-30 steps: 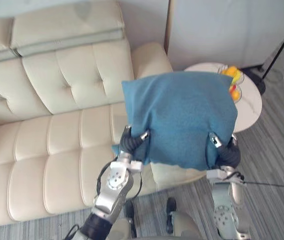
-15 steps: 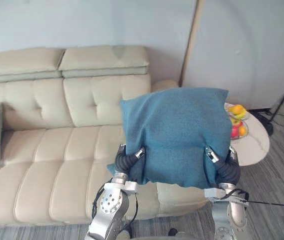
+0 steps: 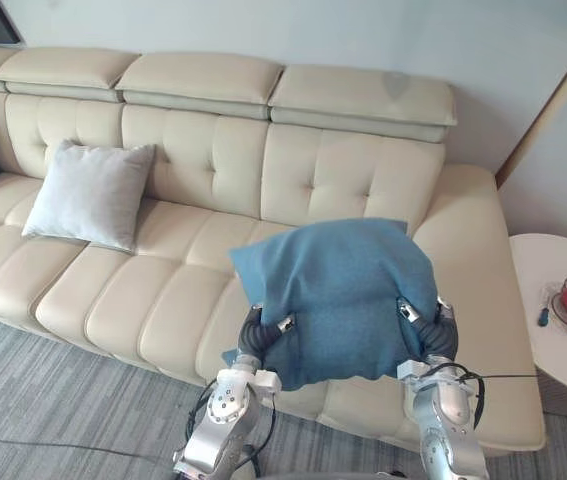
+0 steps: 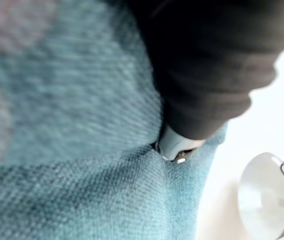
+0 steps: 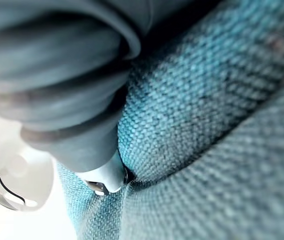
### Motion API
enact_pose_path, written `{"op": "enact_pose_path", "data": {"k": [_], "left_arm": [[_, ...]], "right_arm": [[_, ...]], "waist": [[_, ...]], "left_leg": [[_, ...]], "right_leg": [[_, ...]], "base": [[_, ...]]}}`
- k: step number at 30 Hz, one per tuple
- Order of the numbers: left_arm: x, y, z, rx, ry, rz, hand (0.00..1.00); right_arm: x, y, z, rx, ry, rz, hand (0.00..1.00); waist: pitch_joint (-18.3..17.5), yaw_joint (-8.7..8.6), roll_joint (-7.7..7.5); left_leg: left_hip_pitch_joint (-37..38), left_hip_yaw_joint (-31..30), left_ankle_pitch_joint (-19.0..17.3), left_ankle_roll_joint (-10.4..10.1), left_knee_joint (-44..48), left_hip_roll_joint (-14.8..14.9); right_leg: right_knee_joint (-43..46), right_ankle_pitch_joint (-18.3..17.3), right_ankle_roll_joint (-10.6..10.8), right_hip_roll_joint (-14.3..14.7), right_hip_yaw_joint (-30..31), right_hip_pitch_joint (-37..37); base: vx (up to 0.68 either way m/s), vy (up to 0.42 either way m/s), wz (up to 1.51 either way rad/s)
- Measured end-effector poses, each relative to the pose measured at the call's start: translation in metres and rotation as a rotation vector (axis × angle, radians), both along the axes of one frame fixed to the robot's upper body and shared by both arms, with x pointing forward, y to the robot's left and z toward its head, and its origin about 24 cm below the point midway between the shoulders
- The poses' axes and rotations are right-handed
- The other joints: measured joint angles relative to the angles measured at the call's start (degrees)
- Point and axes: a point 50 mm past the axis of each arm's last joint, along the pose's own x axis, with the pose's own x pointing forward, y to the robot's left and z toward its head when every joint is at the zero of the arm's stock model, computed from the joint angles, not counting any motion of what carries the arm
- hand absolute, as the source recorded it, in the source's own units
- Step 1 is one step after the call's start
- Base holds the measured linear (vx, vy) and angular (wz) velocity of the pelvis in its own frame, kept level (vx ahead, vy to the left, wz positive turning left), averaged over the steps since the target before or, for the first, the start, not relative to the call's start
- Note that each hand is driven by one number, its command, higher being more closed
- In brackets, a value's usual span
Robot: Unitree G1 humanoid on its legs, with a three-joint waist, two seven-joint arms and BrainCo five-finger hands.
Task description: Pick up cushions and gather them together orderly.
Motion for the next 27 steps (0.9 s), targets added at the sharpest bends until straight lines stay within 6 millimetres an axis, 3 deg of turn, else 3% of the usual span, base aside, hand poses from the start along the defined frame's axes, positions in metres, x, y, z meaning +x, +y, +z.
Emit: {"op": "enact_pose_path", "data": {"k": [2,3,5,6,7,8,11,14,16,18,19,20,21,24,27], "left_arm": [[-0.001,-0.001,0.000,0.000,0.001,-0.005,1.00],[-0.001,-0.002,0.000,0.001,-0.001,-0.011,1.00],[0.000,-0.004,0.001,-0.001,-0.006,-0.022,1.00],[0.000,-0.004,0.002,-0.001,-0.008,-0.025,1.00],[0.000,-0.005,0.002,-0.003,-0.009,-0.027,1.00],[0.000,-0.006,0.003,-0.004,-0.010,-0.030,1.00],[-0.002,-0.008,0.002,-0.003,-0.003,-0.041,1.00],[-0.004,-0.010,0.007,-0.021,-0.018,-0.061,1.00],[-0.006,-0.013,0.015,-0.052,-0.048,-0.063,1.00],[-0.005,-0.014,0.020,-0.071,-0.075,-0.066,1.00],[-0.005,-0.014,0.021,-0.074,-0.080,-0.066,1.00],[-0.005,-0.015,0.024,-0.081,-0.087,-0.062,1.00],[-0.007,-0.015,0.022,-0.084,-0.081,-0.060,1.00],[-0.011,-0.013,0.017,-0.071,-0.056,-0.060,1.00],[-0.015,-0.011,0.012,-0.046,-0.035,-0.076,1.00]], "right_arm": [[-0.002,-0.001,-0.001,-0.002,0.005,-0.006,1.00],[-0.002,-0.003,-0.001,-0.005,0.005,-0.009,1.00],[-0.001,-0.004,0.001,-0.011,-0.004,-0.008,1.00],[-0.001,-0.004,0.002,-0.013,-0.007,-0.007,1.00],[-0.001,-0.005,0.001,-0.013,-0.006,-0.007,1.00],[-0.002,-0.006,0.001,-0.014,-0.002,-0.008,1.00],[-0.012,-0.007,0.003,-0.014,0.001,-0.018,1.00],[-0.025,-0.009,0.025,-0.030,-0.078,-0.025,1.00],[-0.027,-0.009,0.038,-0.033,-0.137,-0.027,1.00],[-0.026,-0.009,0.043,-0.008,-0.173,-0.032,1.00],[-0.026,-0.009,0.043,-0.007,-0.174,-0.031,1.00],[-0.026,-0.009,0.043,-0.008,-0.174,-0.032,1.00],[-0.027,-0.010,0.041,-0.010,-0.166,-0.036,1.00],[-0.032,-0.009,0.028,0.016,-0.104,-0.056,1.00],[-0.034,-0.009,0.024,0.017,-0.077,-0.054,1.00]], "waist": [[0.39,-1.31,0.16],[-0.01,-1.88,-0.51],[-0.85,-1.51,-2.03],[-0.87,-1.45,-2.01],[-0.81,-1.46,-1.30],[-0.74,-1.50,-0.71],[-0.58,-1.06,-0.88],[-0.22,-0.28,-0.80],[0.03,0.85,-0.46],[-0.01,1.62,-0.25],[-0.03,1.69,-0.22],[-0.32,1.66,0.31],[-0.71,1.36,1.25],[-0.84,1.07,-2.00],[-1.25,1.31,-2.78]], "left_leg": [[2.72,-0.47,0.05,1.40,-2.61,-1.21],[3.90,-0.36,1.00,1.57,-4.39,-2.38],[5.65,0.66,1.75,1.72,-7.23,-5.01],[6.13,0.93,1.76,1.72,-7.38,-5.53],[6.30,0.81,1.74,1.71,-7.46,-5.93],[6.31,0.41,1.72,1.68,-7.36,-5.84],[6.14,0.04,0.31,-0.20,-2.10,-5.03],[0.78,2.12,-1.29,-0.86,17.80,-1.48],[-2.86,2.29,-3.63,0.79,26.01,2.02],[-4.19,-0.52,-6.00,-0.18,22.76,5.11],[-3.92,-2.05,-5.79,-0.38,18.79,5.23],[-2.84,-5.32,-3.14,-1.12,9.73,5.41],[-1.76,-8.05,0.08,-6.35,4.84,5.08],[-0.47,-5.78,1.08,-4.13,2.13,1.57],[1.06,-4.26,1.68,-3.14,-0.10,-0.71]], "right_leg": [[6.48,-10.22,3.87,8.48,6.75,-0.88],[5.79,-13.14,4.28,12.38,7.39,-0.90],[-0.27,-15.55,1.28,16.47,4.91,-0.84],[-3.16,-15.68,0.07,17.63,4.81,-0.39],[-7.29,-14.31,-3.49,18.60,5.15,1.03],[-8.82,-13.43,-3.46,19.03,5.21,2.19],[-11.88,-12.99,-3.48,19.17,4.51,6.53],[-14.79,-12.92,-3.57,19.94,4.61,12.39],[-15.08,-13.35,-4.24,20.81,5.96,13.70],[-15.11,-13.37,-4.19,20.70,8.72,13.88],[-15.15,-13.42,-4.06,20.43,9.46,13.83],[-15.12,-13.95,-2.60,20.33,10.35,13.67],[-14.98,-14.59,-0.74,20.64,11.29,13.07],[-14.86,-14.63,0.64,16.74,13.56,12.74],[-14.81,-14.30,1.20,14.62,15.32,12.02]], "base": [[0.05,0.226,0.29],[0.09,0.134,0.29],[0.13,0.097,-0.05],[0.16,0.055,-0.07],[0.17,0.046,0.00],[0.21,0.026,0.03],[0.20,-0.012,0.20],[0.15,0.002,0.02],[0.10,0.074,-0.48],[0.08,0.127,-0.62],[0.09,0.198,-0.55],[0.09,0.254,-0.40],[0.08,0.308,-0.31],[0.09,0.224,-0.10],[0.08,0.198,-0.11]]}}
